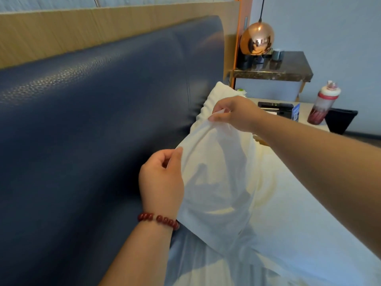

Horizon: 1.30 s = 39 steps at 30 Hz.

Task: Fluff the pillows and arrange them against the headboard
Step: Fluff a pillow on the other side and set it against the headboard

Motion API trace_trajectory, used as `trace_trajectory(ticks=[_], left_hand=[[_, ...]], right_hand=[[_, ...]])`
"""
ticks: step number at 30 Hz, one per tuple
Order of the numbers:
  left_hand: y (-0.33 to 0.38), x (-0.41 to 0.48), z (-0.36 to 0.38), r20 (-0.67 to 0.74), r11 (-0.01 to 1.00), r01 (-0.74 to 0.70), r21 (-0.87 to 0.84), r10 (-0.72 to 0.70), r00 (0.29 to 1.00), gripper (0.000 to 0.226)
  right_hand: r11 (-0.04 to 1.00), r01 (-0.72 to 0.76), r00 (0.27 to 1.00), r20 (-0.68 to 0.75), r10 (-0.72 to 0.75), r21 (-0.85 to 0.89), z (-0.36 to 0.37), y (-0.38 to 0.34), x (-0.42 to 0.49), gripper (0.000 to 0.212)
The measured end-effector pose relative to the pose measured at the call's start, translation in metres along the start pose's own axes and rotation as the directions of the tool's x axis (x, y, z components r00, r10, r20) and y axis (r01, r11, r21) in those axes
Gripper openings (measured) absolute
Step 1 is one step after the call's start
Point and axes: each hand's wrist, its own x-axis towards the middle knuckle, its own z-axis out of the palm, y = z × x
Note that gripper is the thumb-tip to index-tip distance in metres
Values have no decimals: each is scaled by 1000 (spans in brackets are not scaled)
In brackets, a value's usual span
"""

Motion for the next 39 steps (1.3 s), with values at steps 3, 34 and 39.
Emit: trace_trajectory(ticks=[3,34,39], left_hand=[[-2,-1,4,-17,999,38,-17,-38,999,28],[-2,35,53,468,626,-412,662,85,880,79],[5,47,64,459,648,-414,639,110,881,58]], right_hand=[[999,-29,999,43,31,-46,-7,0,20,33],[968,101,995,5,-103,-230,4,12,105,12],[938,19,988,-140,-72,-347,-8,32,114,35]])
